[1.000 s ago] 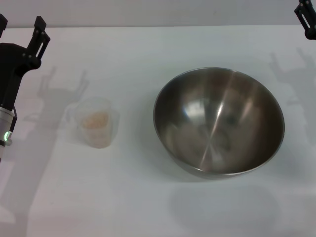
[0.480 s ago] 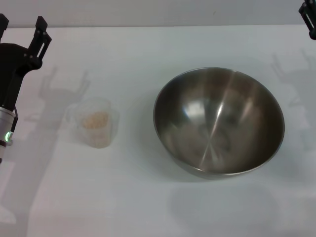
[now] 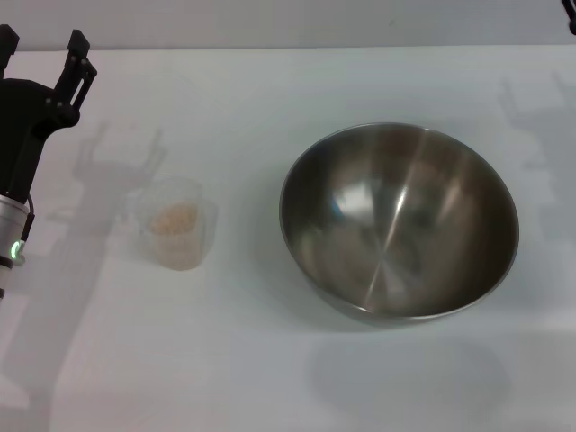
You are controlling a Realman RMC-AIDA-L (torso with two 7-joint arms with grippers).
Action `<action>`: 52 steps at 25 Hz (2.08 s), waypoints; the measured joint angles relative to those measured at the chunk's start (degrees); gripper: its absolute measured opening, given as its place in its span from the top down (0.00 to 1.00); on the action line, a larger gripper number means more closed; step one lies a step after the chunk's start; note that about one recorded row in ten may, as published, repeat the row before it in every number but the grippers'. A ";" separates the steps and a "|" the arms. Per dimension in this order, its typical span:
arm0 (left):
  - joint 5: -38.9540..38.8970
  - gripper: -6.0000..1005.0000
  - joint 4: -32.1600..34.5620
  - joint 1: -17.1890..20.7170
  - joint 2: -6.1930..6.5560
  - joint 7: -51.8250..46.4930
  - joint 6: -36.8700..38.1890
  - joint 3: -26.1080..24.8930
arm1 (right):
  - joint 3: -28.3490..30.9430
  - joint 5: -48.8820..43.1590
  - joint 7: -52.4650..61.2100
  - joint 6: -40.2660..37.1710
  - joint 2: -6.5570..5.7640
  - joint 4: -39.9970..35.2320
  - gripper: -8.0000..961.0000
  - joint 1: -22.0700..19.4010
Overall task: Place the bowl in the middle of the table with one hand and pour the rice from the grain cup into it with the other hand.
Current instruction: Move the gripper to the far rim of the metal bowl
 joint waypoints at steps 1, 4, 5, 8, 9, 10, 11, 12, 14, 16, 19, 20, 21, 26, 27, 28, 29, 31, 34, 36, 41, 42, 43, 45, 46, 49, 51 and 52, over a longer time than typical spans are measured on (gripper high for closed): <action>0.00 0.17 0.00 0.00 0.00 0.00 0.00 0.00 | 0.00 0.00 0.00 0.00 0.00 0.00 0.19 0.00; -0.03 0.17 -0.02 0.08 -0.03 0.00 0.06 -0.16 | -0.03 -0.48 2.02 9.19 -0.06 -7.81 0.19 -1.94; -0.13 0.17 -0.08 0.13 -0.07 0.00 0.07 -0.29 | -0.05 -1.26 2.23 15.40 0.00 -13.06 0.19 -3.25; -0.09 0.17 -0.11 0.11 -0.04 0.00 0.12 -0.36 | -0.02 -2.27 2.31 21.74 0.15 -18.41 0.19 -4.55; -0.09 0.17 -0.11 0.11 -0.04 0.00 0.12 -0.36 | 0.04 -2.52 2.33 25.90 0.21 -21.36 0.19 -5.23; -0.12 0.17 -0.12 0.03 0.00 0.00 0.42 -0.42 | 0.54 -2.65 2.38 34.68 0.27 -27.09 0.19 -6.25; -0.12 0.17 -0.12 0.03 0.00 0.00 0.42 -0.42 | 0.54 -2.65 2.38 34.68 0.27 -27.09 0.19 -6.25; -0.21 0.17 -0.13 0.02 0.00 0.00 0.50 -0.42 | 1.55 -2.66 2.41 43.68 0.28 -32.11 0.19 -6.74; -0.33 0.17 -0.12 0.01 0.01 0.00 0.57 -0.45 | 2.20 -2.67 2.42 48.14 0.28 -34.54 0.19 -6.83; -0.38 0.17 -0.03 -0.03 0.04 0.00 0.60 -0.64 | 3.47 -2.58 2.43 55.82 0.24 -38.37 0.20 -6.91; -0.41 0.17 0.31 -0.20 0.08 0.00 0.58 -1.14 | 5.90 -2.10 2.44 67.21 0.06 -43.91 0.20 -6.55; -0.42 0.17 0.40 -0.28 0.08 0.00 0.43 -1.46 | 7.61 -2.00 2.43 75.20 -0.02 -47.95 0.20 -6.26; -0.42 0.17 0.40 -0.28 0.08 0.00 0.43 -1.46 | 7.61 -2.00 2.43 75.20 -0.02 -47.95 0.20 -6.26; -0.45 0.17 0.48 -0.35 0.08 0.00 0.26 -2.49 | 12.21 -1.95 1.53 95.71 -0.08 -59.54 0.20 -5.29; -0.45 0.17 0.49 -0.37 0.08 0.00 0.32 -2.61 | 13.47 -1.89 1.24 99.97 -0.10 -61.52 0.20 -4.71; -0.45 0.17 0.50 -0.41 0.08 0.00 0.41 -2.72 | 15.09 -1.75 0.88 105.60 -0.12 -63.52 0.20 -3.73; -0.46 0.17 0.50 -0.46 0.09 0.00 0.46 -2.89 | 16.33 -1.59 0.54 109.40 -0.14 -64.85 0.20 -2.86; -0.45 0.17 0.50 -0.57 0.09 0.00 0.50 -3.26 | 18.95 -0.77 -0.93 118.30 -0.14 -66.51 0.20 -0.78; -0.45 0.17 0.55 -0.62 0.14 0.00 0.51 -3.52 | 23.09 1.56 -4.63 128.90 -0.13 -66.88 0.20 2.02; -0.45 0.17 0.57 -0.64 0.15 0.00 0.51 -3.67 | 25.39 2.88 -6.69 134.13 -0.13 -66.60 0.20 3.45; -0.45 0.17 0.76 -0.71 0.17 0.00 0.55 -4.60 | 28.58 4.75 -12.32 143.47 -0.13 -65.68 0.20 5.48; -0.44 0.17 0.76 -0.72 0.17 0.00 0.56 -4.70 | 29.03 5.14 -13.41 144.86 -0.13 -65.26 0.21 5.84; -0.44 0.17 0.76 -0.73 0.17 -0.01 0.57 -4.73 | 29.40 5.37 -14.37 145.92 -0.13 -64.86 0.21 6.13; -0.44 0.17 0.84 -0.77 0.17 0.00 0.61 -4.74 | 30.56 5.58 -17.07 148.41 -0.13 -63.25 0.22 7.23; -0.44 0.17 0.84 -0.77 0.17 0.00 0.61 -4.74 | 30.56 5.58 -17.07 148.41 -0.13 -63.25 0.23 7.23; -0.44 0.17 0.95 -0.81 0.17 0.00 0.67 -4.74 | 30.94 5.66 -19.36 150.26 -0.13 -61.73 0.24 8.25; -0.45 0.17 0.95 -0.82 0.17 -0.01 0.67 -4.74 | 30.95 5.69 -20.56 151.14 -0.13 -60.44 0.25 8.82; -0.41 0.17 0.95 -0.82 0.17 -0.01 0.70 -4.74 | 30.95 5.69 -21.14 151.49 -0.13 -59.73 0.25 9.20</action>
